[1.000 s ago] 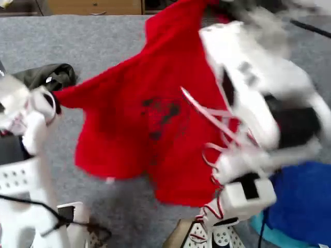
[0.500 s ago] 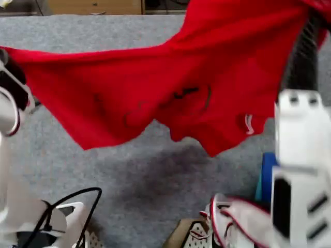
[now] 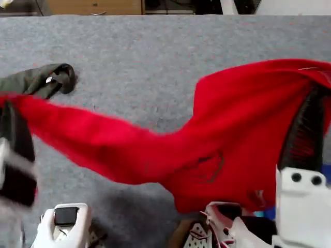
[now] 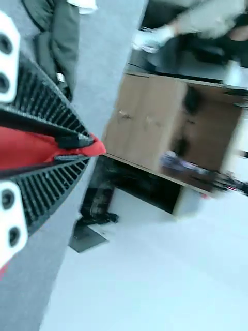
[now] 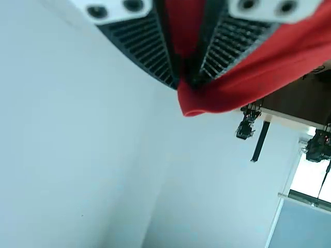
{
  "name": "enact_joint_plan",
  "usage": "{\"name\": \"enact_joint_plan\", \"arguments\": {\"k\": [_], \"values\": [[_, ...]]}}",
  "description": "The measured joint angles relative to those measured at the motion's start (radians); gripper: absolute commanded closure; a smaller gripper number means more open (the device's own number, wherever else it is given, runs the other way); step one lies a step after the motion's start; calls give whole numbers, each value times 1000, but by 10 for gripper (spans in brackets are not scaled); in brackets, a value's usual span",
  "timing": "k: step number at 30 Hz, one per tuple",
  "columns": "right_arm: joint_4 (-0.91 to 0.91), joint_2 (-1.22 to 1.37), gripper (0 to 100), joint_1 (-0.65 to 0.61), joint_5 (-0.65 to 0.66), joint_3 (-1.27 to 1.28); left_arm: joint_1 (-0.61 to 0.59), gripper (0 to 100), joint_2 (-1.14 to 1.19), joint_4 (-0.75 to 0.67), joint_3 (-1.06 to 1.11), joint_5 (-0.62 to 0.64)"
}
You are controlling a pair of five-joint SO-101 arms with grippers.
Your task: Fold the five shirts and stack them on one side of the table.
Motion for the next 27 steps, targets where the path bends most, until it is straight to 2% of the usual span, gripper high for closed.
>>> {"name": "enact_joint_plan", "arguments": {"k": [4,8,11,16,20,23,27], "values": [[29,-2,995,0,0,123,11,981,-46,2,166,0],[9,-2,995,-3,0,373,11,981,-60,-5,342,0],[-100,9,995,-43,0,635,11,981,-49,-103,516,0],[-463,12,995,-123,-2,1132,3,981,-5,-446,882,-2],[-845,38,995,-170,-2,1521,-49,981,130,-833,1151,-2],[-1100,120,995,-172,-3,1691,-94,981,290,-1068,1162,-2],[-1326,290,995,-173,-3,1712,-133,981,572,-1132,997,-2]]}}
